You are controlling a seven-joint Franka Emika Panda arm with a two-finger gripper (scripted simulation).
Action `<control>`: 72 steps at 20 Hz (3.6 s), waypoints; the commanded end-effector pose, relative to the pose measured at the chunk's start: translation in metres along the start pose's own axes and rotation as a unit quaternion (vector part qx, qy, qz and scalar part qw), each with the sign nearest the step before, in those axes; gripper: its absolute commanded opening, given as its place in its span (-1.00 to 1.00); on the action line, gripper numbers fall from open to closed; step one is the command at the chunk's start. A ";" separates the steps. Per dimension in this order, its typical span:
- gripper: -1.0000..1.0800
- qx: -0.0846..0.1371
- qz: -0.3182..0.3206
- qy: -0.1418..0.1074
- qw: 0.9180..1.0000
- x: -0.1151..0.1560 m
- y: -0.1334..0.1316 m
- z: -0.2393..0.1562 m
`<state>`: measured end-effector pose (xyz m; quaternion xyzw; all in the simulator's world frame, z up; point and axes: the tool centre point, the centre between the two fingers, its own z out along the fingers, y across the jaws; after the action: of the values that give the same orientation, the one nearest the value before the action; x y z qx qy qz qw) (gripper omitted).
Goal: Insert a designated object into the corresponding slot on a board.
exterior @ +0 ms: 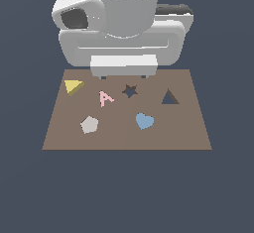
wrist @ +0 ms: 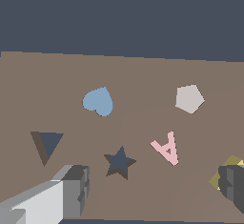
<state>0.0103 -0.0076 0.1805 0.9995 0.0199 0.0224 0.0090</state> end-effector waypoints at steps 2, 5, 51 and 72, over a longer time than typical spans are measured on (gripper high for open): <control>0.92 0.000 0.000 0.000 1.000 0.000 0.000 0.000; 0.92 0.000 -0.005 0.000 1.000 -0.001 0.001 0.001; 0.92 0.018 -0.521 -0.007 0.854 -0.088 0.123 0.096; 0.92 0.022 -0.667 -0.010 0.745 -0.078 0.176 0.130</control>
<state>-0.0562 -0.1871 0.0517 0.7357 0.6774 0.0004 -0.0001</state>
